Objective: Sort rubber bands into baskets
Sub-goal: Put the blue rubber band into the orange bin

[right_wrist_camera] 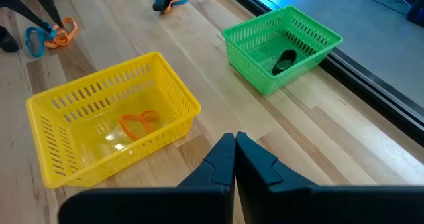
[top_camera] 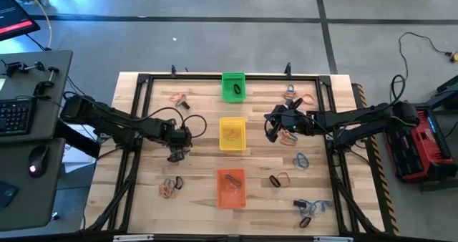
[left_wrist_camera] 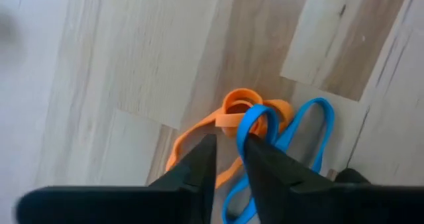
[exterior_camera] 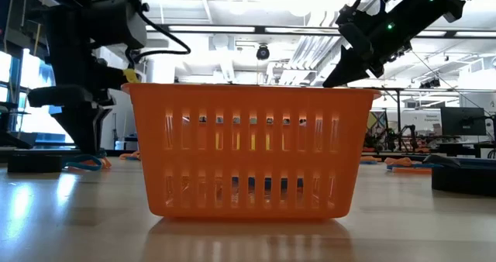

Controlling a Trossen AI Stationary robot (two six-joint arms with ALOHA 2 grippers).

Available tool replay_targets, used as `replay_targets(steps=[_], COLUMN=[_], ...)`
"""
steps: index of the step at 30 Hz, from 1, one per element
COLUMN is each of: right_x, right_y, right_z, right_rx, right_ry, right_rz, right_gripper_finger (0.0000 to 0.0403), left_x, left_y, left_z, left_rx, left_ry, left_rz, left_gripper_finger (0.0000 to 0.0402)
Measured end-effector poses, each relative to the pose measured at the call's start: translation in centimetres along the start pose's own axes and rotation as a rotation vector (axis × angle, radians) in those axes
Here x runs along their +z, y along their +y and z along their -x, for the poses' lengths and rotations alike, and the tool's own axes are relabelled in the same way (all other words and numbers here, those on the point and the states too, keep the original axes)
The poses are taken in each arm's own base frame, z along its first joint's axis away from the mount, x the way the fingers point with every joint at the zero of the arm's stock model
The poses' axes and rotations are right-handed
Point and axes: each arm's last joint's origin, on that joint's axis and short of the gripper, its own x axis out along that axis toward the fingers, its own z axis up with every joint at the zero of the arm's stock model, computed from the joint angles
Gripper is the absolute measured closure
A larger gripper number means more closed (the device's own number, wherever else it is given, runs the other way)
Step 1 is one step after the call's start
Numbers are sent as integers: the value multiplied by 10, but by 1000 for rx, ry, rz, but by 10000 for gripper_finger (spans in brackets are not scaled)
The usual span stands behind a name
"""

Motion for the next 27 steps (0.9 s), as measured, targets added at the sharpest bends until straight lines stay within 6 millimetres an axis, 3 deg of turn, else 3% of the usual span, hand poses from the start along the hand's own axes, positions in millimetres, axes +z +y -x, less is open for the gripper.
replay_targets(steps=[5, 19, 27], right_x=[0, 0, 0], right_y=[0, 0, 0], right_z=[0, 0, 0], right_rx=[0, 0, 0], right_ry=[0, 0, 0], right_rz=[0, 0, -1], right_gripper_finger=[403, 403, 403], left_x=[0, -5, 18], left_y=[0, 5, -2], left_z=[1, 14, 47], left_rx=[-3, -13, -67], left_ry=[-3, -33, -144], left_rz=[-19, 12, -43], left_gripper_finger=[396, 401, 401])
